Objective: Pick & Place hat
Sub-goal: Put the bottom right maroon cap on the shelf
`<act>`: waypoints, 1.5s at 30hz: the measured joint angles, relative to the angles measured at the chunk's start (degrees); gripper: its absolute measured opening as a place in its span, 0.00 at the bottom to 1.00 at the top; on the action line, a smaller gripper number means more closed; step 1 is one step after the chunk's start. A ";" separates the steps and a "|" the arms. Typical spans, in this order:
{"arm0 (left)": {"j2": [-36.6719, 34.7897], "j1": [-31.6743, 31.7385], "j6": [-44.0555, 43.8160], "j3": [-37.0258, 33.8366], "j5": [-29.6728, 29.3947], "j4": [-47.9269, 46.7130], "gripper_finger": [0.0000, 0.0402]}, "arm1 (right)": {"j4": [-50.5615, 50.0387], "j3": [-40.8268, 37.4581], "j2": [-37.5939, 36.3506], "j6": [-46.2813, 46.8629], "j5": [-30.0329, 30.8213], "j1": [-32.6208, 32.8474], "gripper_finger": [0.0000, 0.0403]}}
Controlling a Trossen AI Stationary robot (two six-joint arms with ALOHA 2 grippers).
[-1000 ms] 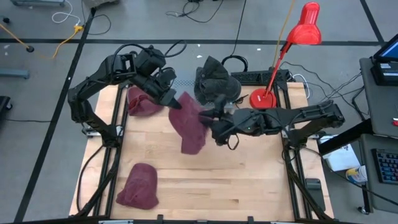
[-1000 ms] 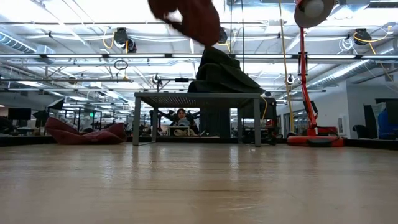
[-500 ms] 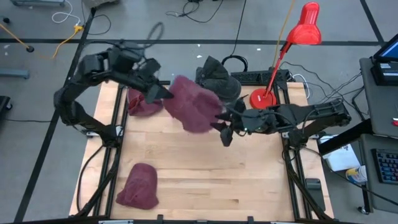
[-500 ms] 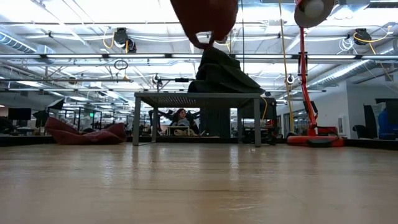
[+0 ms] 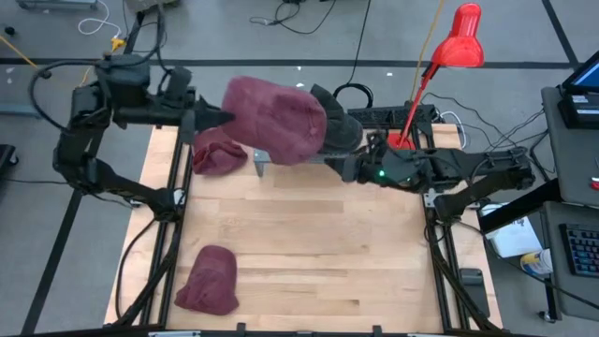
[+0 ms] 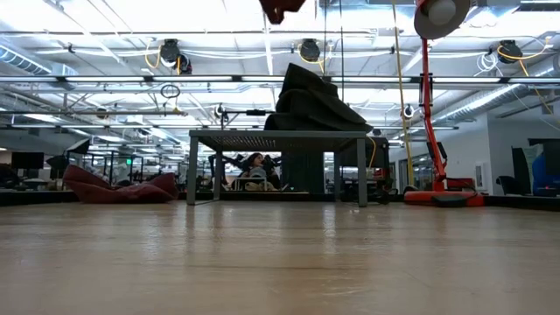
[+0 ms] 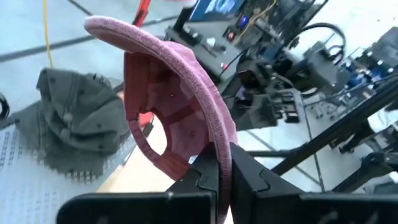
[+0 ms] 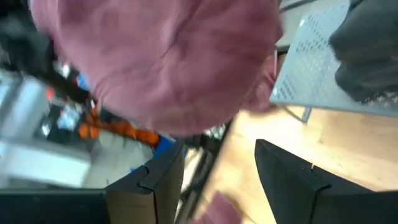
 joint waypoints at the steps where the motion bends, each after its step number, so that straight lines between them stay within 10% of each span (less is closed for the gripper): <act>1: -0.22 -0.21 -0.02 0.00 -0.38 0.51 0.02 | 0.46 0.00 -0.28 0.57 0.93 -0.41 0.47; 45: 3.08 -5.54 1.33 0.04 1.97 10.65 0.02 | 21.63 -0.04 3.41 -10.74 -11.17 -12.26 0.52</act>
